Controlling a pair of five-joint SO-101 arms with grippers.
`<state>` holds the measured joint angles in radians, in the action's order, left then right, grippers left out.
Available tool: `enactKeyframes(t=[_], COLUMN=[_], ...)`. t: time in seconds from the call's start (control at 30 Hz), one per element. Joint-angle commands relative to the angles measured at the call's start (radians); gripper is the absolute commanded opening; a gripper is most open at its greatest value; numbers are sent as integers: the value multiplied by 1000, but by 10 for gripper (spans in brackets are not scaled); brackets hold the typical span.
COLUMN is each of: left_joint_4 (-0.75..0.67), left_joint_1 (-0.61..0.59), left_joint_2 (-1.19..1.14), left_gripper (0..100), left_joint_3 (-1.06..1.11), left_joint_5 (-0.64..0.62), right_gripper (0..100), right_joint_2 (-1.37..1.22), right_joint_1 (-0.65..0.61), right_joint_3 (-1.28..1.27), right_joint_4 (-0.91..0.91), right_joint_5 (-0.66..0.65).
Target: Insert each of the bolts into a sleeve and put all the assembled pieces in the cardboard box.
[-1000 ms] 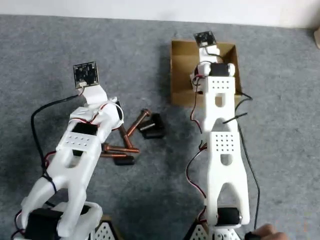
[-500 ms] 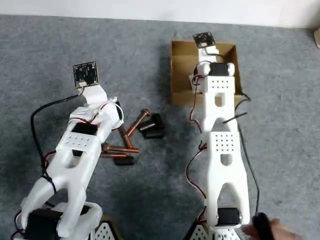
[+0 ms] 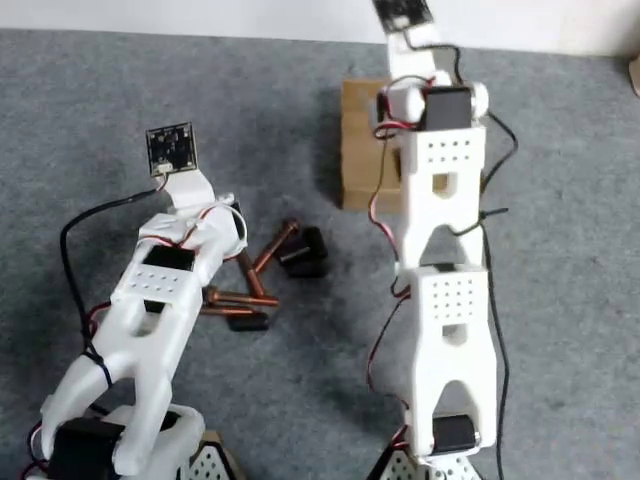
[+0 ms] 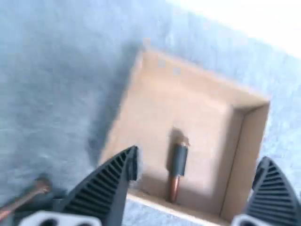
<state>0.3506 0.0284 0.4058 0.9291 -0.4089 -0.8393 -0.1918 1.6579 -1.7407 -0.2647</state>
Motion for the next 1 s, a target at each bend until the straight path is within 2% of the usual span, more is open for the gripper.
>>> enactKeyframes(t=[0.0, 0.23, 0.4, 0.77, 0.97], left_joint_4=[-3, -3, -3, 3, 121], left_joint_1=[-5, -5, -5, -7, -5], left_joint_2=[2, 2, 4, 12, 65], left_gripper=[6, 7, 7, 7, 7], left_joint_3=[-51, -51, -51, -48, -59], left_joint_5=[-3, -3, -3, -3, -3], right_gripper=[353, 353, 353, 353, 353], right_joint_2=[179, 390, 555, 1251, 1652], right_joint_1=[-13, -18, -19, -19, -15], right_joint_3=[119, 117, 27, -865, -1376], right_joint_4=[-25, -27, -28, -25, 25], right_joint_5=[44, 184, 213, 215, 181])
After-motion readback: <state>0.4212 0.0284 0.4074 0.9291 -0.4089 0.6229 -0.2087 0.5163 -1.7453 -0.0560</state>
